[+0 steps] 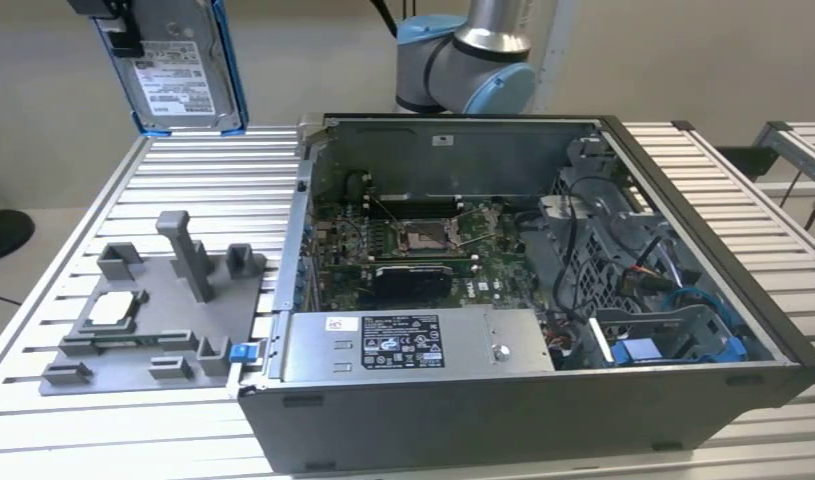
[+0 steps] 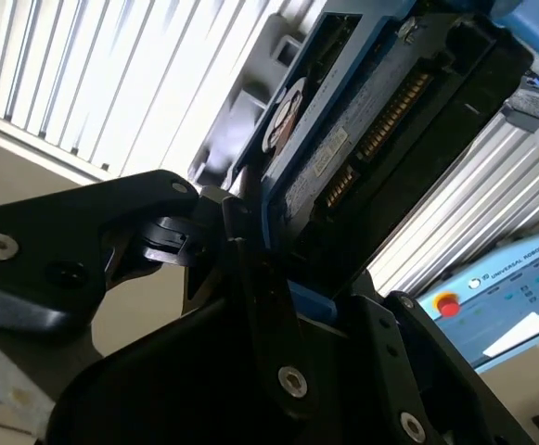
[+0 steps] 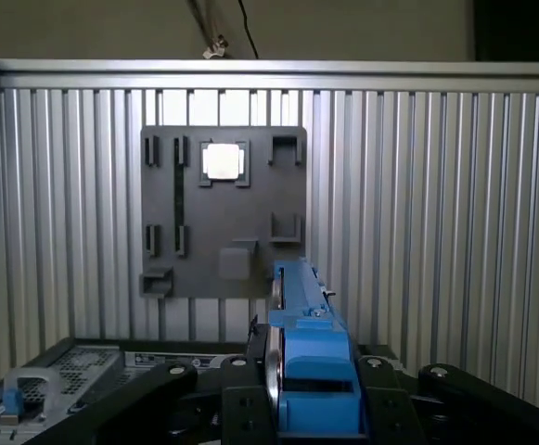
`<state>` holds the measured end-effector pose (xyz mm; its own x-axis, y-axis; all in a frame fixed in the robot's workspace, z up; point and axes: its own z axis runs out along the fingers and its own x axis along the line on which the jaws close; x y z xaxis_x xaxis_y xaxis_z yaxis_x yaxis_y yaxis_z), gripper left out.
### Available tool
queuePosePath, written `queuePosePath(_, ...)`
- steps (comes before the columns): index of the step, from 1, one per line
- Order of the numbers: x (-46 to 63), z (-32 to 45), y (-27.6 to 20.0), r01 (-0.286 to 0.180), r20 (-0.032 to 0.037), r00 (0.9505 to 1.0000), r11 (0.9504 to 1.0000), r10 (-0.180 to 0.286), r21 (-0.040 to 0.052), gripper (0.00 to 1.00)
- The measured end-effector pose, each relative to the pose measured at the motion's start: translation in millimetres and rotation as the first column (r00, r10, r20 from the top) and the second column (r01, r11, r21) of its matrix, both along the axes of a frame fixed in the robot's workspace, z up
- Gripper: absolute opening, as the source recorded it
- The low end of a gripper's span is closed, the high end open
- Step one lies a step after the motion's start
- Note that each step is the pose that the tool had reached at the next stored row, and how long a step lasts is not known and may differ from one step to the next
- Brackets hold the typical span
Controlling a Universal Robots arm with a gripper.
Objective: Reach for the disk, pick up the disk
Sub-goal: 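Pick up the disk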
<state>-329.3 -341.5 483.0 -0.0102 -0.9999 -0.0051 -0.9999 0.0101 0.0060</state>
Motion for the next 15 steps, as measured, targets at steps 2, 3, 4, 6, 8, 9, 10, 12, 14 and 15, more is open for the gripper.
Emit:
queuePosePath(2,9.1,0.0,0.0,0.000,0.0001,1.0000,1.0000,0.000,0.0000,0.00)
queuePosePath(3,13.6,0.0,0.0,0.000,0.0000,1.0000,1.0000,0.000,0.0000,0.00)
queuePosePath(4,18.1,0.0,0.0,0.000,0.0000,1.0000,1.0000,0.000,0.0000,0.00)
queuePosePath(6,27.1,0.0,0.0,0.000,0.0000,1.0000,1.0000,0.000,0.0000,0.00)
queuePosePath(8,36.0,0.0,0.0,0.000,0.0000,1.0000,1.0000,0.000,0.0000,0.00)
queuePosePath(9,40.4,0.0,0.0,0.000,0.0000,1.0000,1.0000,0.000,0.0000,0.00)
queuePosePath(10,45.0,0.0,0.0,0.000,0.0000,1.0000,1.0000,0.000,0.0000,0.00)
queuePosePath(12,53.9,0.0,0.0,0.000,0.0000,1.0000,1.0000,0.000,0.0000,0.00)
queuePosePath(14,63.3,0.0,0.0,0.000,0.0000,1.0000,1.0000,0.000,0.0000,0.00)
queuePosePath(15,67.6,0.0,0.0,0.000,-0.0001,1.0000,1.0000,0.000,0.0000,0.00)
